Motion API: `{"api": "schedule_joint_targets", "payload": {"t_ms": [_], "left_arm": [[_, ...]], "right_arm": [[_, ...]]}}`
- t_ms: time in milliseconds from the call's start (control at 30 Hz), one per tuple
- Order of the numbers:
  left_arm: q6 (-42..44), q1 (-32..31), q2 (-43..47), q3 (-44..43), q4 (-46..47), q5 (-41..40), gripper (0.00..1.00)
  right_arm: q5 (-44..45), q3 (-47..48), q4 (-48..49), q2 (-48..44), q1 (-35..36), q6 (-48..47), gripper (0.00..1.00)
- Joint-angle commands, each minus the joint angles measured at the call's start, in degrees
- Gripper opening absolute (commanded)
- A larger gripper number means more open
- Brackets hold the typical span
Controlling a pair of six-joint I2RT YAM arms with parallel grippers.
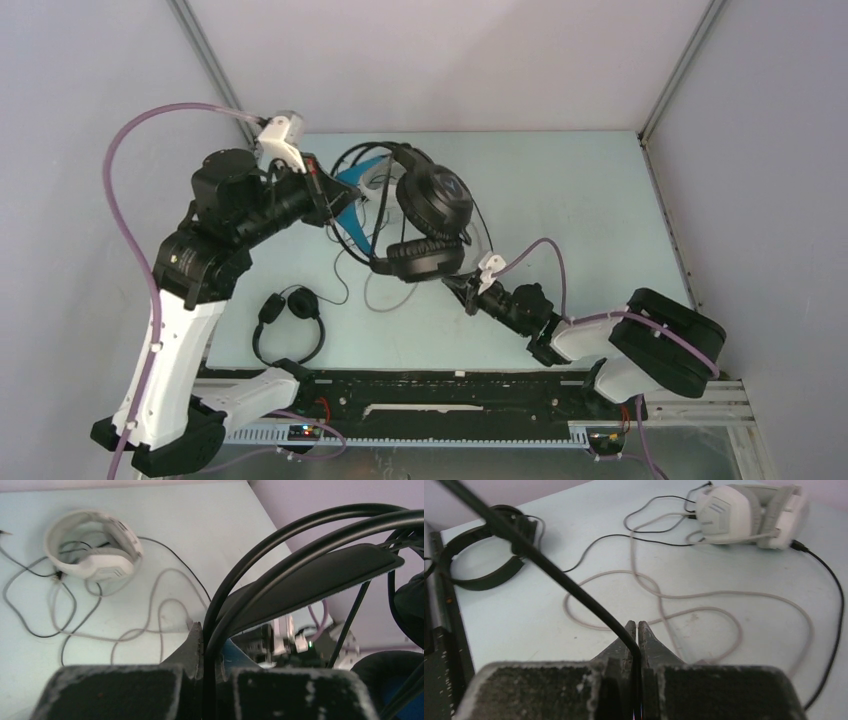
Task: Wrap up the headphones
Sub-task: Wrap the headphones cable around the headphones.
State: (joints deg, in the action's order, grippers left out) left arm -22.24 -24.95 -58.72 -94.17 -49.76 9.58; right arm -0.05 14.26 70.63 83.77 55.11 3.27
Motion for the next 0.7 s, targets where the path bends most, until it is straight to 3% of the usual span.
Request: {"api": "schedule_joint_targets", "payload": {"t_ms": [0, 300, 533, 667], "left_arm": [[3.36, 0.34, 1.95, 3.61, 7.12, 14.12, 0.00], [14.15, -0.42, 4.36, 11.92, 7.87, 16.62, 0.00], [20.47, -7.76, 4.12, 17.16, 9.13, 10.05, 0.00], [27.33, -12.82, 4.88, 20.60, 9.85, 2.42, 0.00]], "right_arm": [[0.75, 2.15, -9.50, -4.65, -4.55, 2.63, 0.00], [-5.23, 7.89, -33.90, -20.06, -14.67, 7.69, 0.00], [-11.38, 13.50, -48.01, -29.49, -17.22, 8.25, 0.00], [-13.25, 16.94, -56.64, -33.62, -17.51, 8.67, 0.00]]}}
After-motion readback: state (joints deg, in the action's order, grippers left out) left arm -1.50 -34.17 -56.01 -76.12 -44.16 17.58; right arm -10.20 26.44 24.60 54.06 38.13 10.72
